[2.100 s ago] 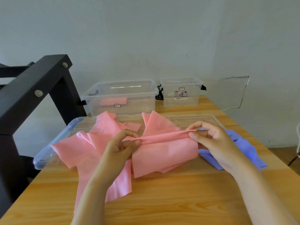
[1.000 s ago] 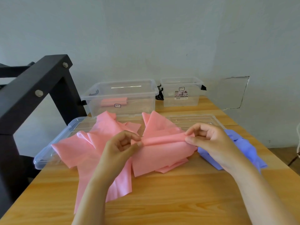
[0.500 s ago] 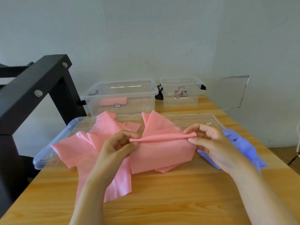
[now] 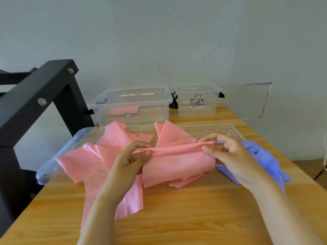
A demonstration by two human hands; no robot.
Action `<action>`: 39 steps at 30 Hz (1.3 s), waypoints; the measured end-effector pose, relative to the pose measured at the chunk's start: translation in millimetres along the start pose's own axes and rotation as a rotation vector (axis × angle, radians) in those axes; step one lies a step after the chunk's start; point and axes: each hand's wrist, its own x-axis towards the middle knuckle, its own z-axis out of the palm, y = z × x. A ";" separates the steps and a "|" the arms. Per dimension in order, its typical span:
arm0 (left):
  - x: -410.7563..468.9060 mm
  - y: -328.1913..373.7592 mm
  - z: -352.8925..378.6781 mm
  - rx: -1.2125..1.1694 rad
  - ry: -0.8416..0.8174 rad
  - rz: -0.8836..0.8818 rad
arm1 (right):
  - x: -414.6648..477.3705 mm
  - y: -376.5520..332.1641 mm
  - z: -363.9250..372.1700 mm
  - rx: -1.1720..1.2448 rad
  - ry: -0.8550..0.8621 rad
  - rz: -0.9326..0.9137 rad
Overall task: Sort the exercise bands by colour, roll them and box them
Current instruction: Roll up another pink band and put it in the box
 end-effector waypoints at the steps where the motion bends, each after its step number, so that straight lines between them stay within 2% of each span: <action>1: 0.1 0.1 -2.0 -0.017 -0.009 -0.003 | 0.0 0.1 -0.4 0.022 -0.011 0.005; 8: 0.6 -2.1 -3.6 0.009 0.009 0.070 | 0.0 -0.3 0.2 0.022 -0.015 0.035; 18: 2.2 -2.6 -1.6 0.091 -0.015 0.040 | -1.2 -2.1 3.2 -0.018 0.004 0.013; 24: -0.9 -0.1 -4.5 -0.015 -0.038 0.015 | -2.0 -4.9 1.2 0.049 -0.022 0.041; 32: -0.6 0.7 -1.0 0.037 0.004 0.040 | -1.0 -2.8 3.5 -0.044 0.017 0.044; 39: -1.4 2.7 -0.9 0.008 -0.032 0.006 | -2.4 -5.4 2.2 0.021 -0.015 0.032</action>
